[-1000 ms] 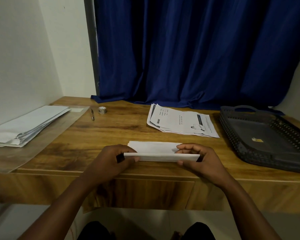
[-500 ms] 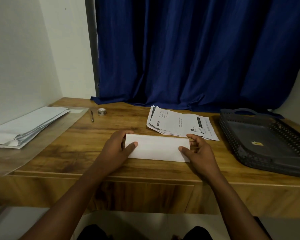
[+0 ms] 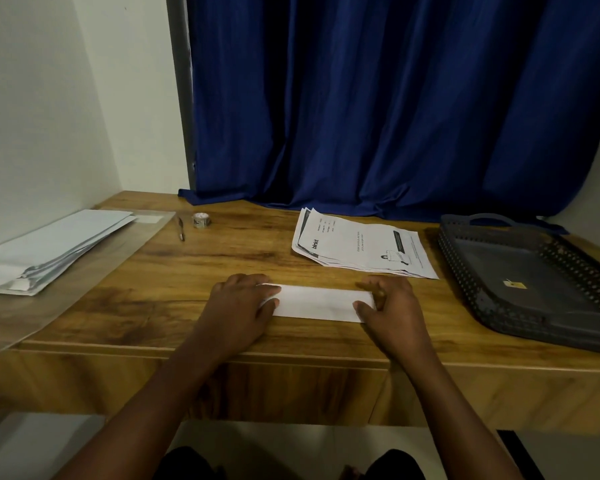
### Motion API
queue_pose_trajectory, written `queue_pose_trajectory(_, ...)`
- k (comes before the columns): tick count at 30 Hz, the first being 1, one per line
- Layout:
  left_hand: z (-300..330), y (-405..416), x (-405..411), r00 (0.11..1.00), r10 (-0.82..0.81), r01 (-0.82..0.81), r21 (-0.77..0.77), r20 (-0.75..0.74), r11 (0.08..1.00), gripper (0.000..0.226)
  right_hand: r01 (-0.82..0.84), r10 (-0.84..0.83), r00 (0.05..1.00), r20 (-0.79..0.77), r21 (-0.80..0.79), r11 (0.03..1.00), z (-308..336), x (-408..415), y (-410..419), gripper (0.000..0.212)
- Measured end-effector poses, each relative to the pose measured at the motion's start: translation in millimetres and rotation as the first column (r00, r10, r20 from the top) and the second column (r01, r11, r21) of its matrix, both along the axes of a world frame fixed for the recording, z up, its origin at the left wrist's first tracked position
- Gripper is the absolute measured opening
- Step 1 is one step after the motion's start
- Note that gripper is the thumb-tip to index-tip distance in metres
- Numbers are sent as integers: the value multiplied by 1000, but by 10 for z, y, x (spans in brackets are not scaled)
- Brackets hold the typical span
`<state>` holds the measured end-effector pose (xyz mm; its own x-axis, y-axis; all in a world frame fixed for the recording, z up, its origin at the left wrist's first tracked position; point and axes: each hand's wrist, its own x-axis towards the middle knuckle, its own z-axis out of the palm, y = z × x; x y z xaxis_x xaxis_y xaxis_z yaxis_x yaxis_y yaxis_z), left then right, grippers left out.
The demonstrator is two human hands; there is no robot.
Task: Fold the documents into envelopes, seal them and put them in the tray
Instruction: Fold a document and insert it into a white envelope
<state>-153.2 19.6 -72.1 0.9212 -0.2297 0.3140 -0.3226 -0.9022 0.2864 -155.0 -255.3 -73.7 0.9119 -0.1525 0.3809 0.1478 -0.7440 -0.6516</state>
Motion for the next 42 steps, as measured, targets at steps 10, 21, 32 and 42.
queue_pose_trajectory(10, 90, -123, -27, 996, -5, 15, 107, -90, 994, 46, -288, 290, 954, -72, -482, 828, 132, -179, 561, 56)
queue_pose_trajectory(21, 6, -176, -34, 993, -35, 39, 34, -110, 999, 48, -448, 281, 881, -380, -485, 751, 70, -23, 534, 75)
queue_pose_trajectory(32, 83, -606, -151, 991, -130, 135, 207, -39, 969, 56, -335, 150, 921, -359, -536, 775, -6, -22, 238, 83)
queue_pose_trajectory(42, 50, -372, -114, 974, -67, 130, 294, -216, 947, 86, -335, 154, 923, -353, -537, 775, -33, -3, 224, 81)
